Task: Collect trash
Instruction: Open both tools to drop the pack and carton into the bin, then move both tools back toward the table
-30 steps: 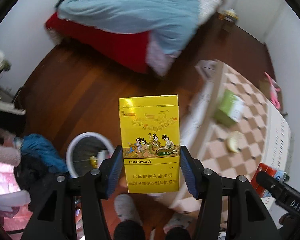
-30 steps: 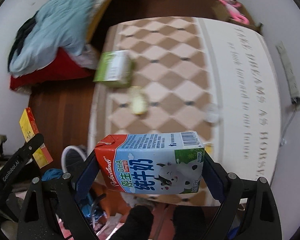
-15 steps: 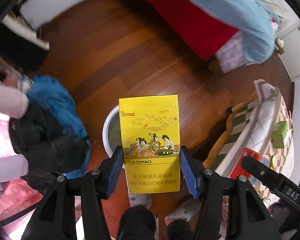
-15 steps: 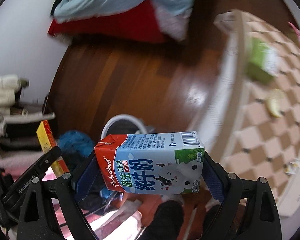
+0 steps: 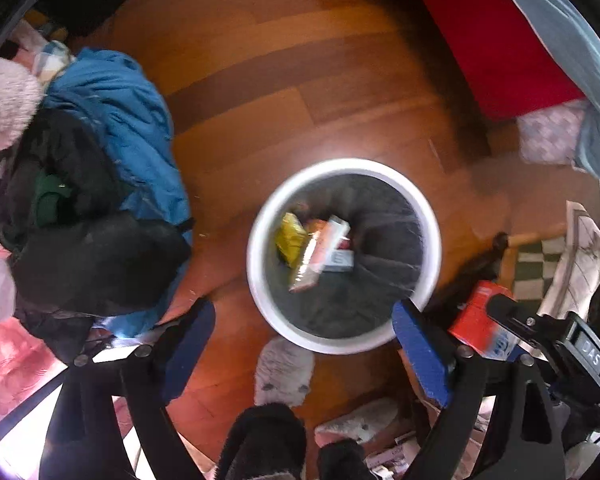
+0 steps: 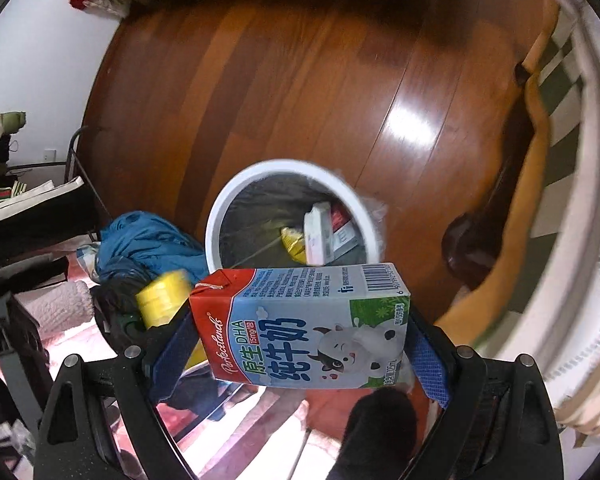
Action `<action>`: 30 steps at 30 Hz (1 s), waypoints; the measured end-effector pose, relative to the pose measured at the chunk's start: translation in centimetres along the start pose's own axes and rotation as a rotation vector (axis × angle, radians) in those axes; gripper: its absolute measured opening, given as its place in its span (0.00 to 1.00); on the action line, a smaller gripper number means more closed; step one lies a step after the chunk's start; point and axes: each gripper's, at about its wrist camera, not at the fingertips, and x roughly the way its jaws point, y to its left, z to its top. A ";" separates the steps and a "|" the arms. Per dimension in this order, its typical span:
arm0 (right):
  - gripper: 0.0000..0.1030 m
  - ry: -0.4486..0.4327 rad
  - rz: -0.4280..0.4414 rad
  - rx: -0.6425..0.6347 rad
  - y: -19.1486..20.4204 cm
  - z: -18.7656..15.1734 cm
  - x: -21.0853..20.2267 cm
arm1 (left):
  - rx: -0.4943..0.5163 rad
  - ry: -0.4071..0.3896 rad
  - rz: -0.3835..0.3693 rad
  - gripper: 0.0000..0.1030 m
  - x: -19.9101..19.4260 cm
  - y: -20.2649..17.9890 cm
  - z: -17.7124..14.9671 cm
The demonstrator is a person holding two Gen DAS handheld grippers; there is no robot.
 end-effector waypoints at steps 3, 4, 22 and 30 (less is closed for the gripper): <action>0.97 0.044 -0.005 -0.009 0.1 0.4 2.4 | 0.003 -0.032 0.040 0.88 -0.4 0.6 0.0; 1.00 0.046 -0.001 -0.014 0.3 0.3 2.6 | 0.007 -0.034 0.057 0.91 -0.5 0.7 0.0; 1.00 -0.045 -0.239 -0.222 1.8 -2.7 -2.1 | 0.154 -0.160 0.249 0.98 -6.6 -2.7 -2.6; 1.00 -0.102 -0.233 -0.270 2.7 -4.5 -6.1 | 0.189 -0.210 0.236 0.98 -10.9 -4.4 -4.5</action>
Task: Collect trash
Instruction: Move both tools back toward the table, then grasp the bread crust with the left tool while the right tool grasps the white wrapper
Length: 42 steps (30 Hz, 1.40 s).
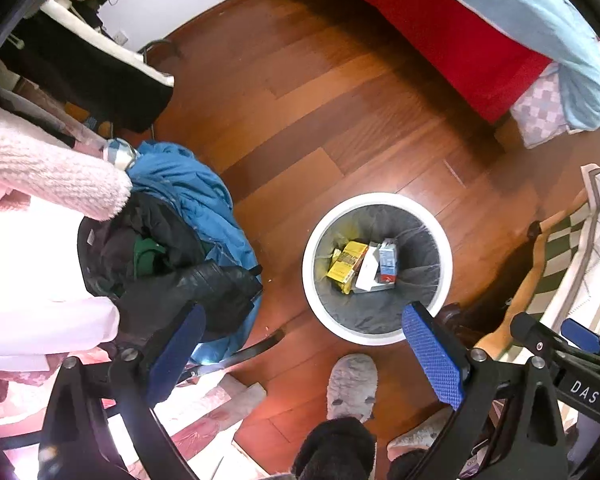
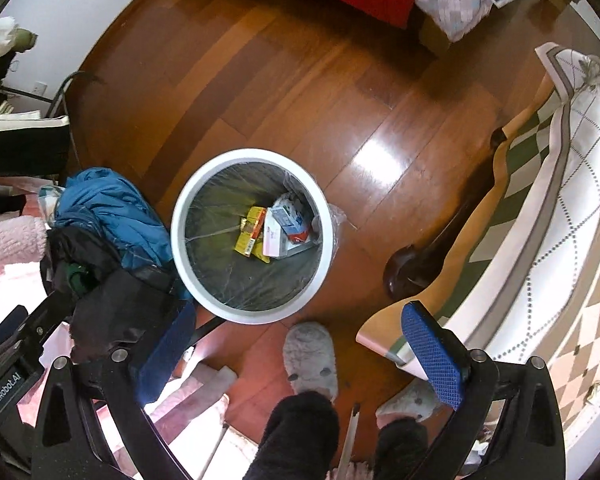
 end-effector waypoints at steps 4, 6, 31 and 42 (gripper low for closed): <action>1.00 -0.044 0.014 -0.014 0.2 -1.0 -3.1 | 0.015 -0.026 -0.008 0.98 -2.8 -0.5 -0.7; 1.00 -0.071 0.019 -0.019 0.3 -1.4 -4.8 | 0.020 -0.034 -0.013 0.98 -4.1 -0.6 -0.9; 1.00 -0.236 0.091 0.524 -27.0 -13.4 -20.3 | 0.399 -0.086 -0.097 1.00 -8.0 -28.7 -8.2; 0.79 -0.108 -0.002 0.830 -45.7 -21.8 -10.4 | 0.644 0.009 -0.007 1.00 0.6 -42.4 -15.0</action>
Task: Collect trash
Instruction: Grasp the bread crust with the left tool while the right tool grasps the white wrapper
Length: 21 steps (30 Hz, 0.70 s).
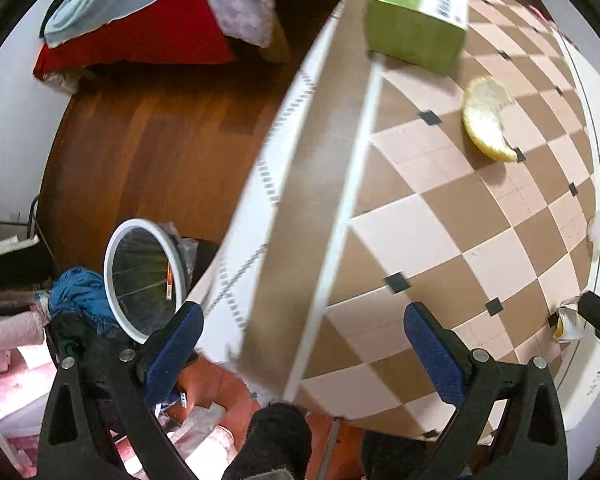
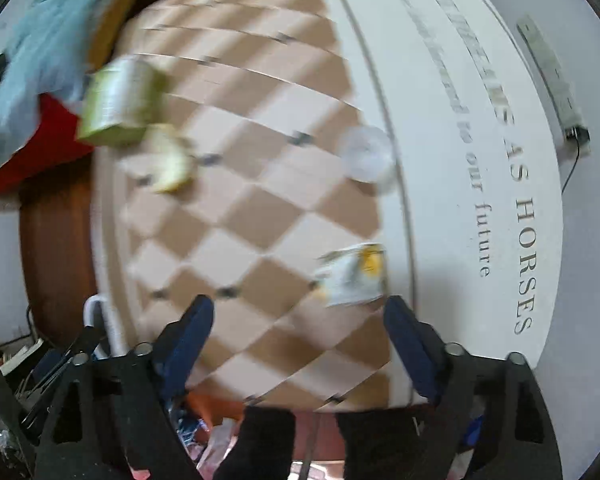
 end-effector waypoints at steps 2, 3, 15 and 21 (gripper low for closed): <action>0.73 -0.006 0.000 0.021 -1.4 0.6 1.7 | 0.007 -0.004 0.004 1.00 0.0 -0.6 0.3; 0.72 -0.007 0.008 0.026 -1.6 0.7 2.2 | 0.010 -0.003 0.002 1.00 0.0 -0.9 0.5; 0.18 -0.056 0.055 -0.001 -2.7 0.1 2.8 | -0.019 -0.014 -0.148 0.99 -0.7 -5.1 6.2; 0.18 -0.078 0.048 0.084 -5.6 1.3 1.7 | -0.007 -0.007 -0.217 0.94 0.5 -8.7 8.9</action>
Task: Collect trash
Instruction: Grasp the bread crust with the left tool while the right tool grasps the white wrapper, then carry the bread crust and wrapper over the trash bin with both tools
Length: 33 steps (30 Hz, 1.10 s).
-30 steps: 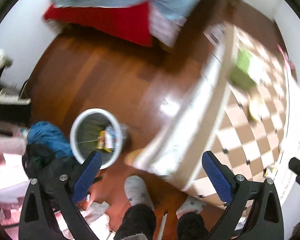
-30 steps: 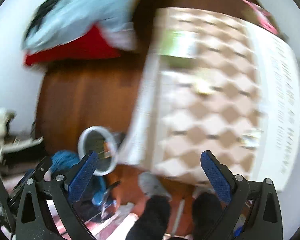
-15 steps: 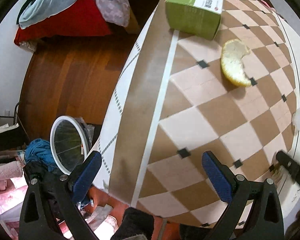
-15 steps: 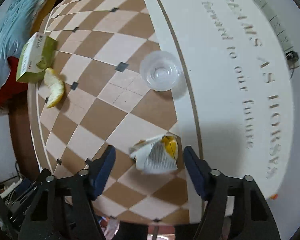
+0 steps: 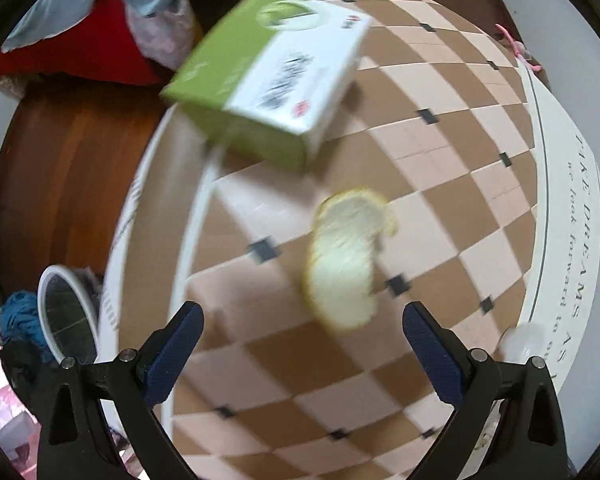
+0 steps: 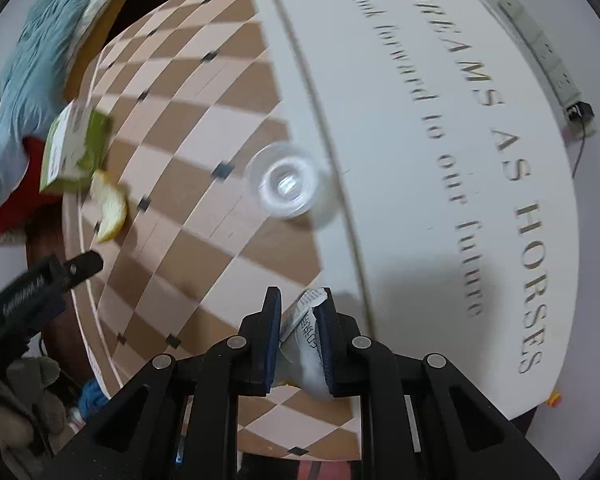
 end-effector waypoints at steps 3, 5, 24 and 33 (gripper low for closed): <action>0.18 0.003 -0.010 0.029 -1.2 1.5 0.2 | 0.035 0.013 0.016 0.63 0.9 -1.3 0.7; 0.18 0.004 -0.018 0.038 -1.4 2.2 0.2 | 0.048 0.007 0.033 0.53 1.1 -2.0 0.8; 0.18 -0.021 0.000 0.020 -0.4 4.2 -1.5 | 0.050 -0.173 0.024 0.30 -8.2 -0.3 -2.2; 0.18 -0.088 0.063 -0.094 5.6 3.3 -7.6 | -0.080 -0.287 -0.012 0.30 -16.6 9.2 -3.6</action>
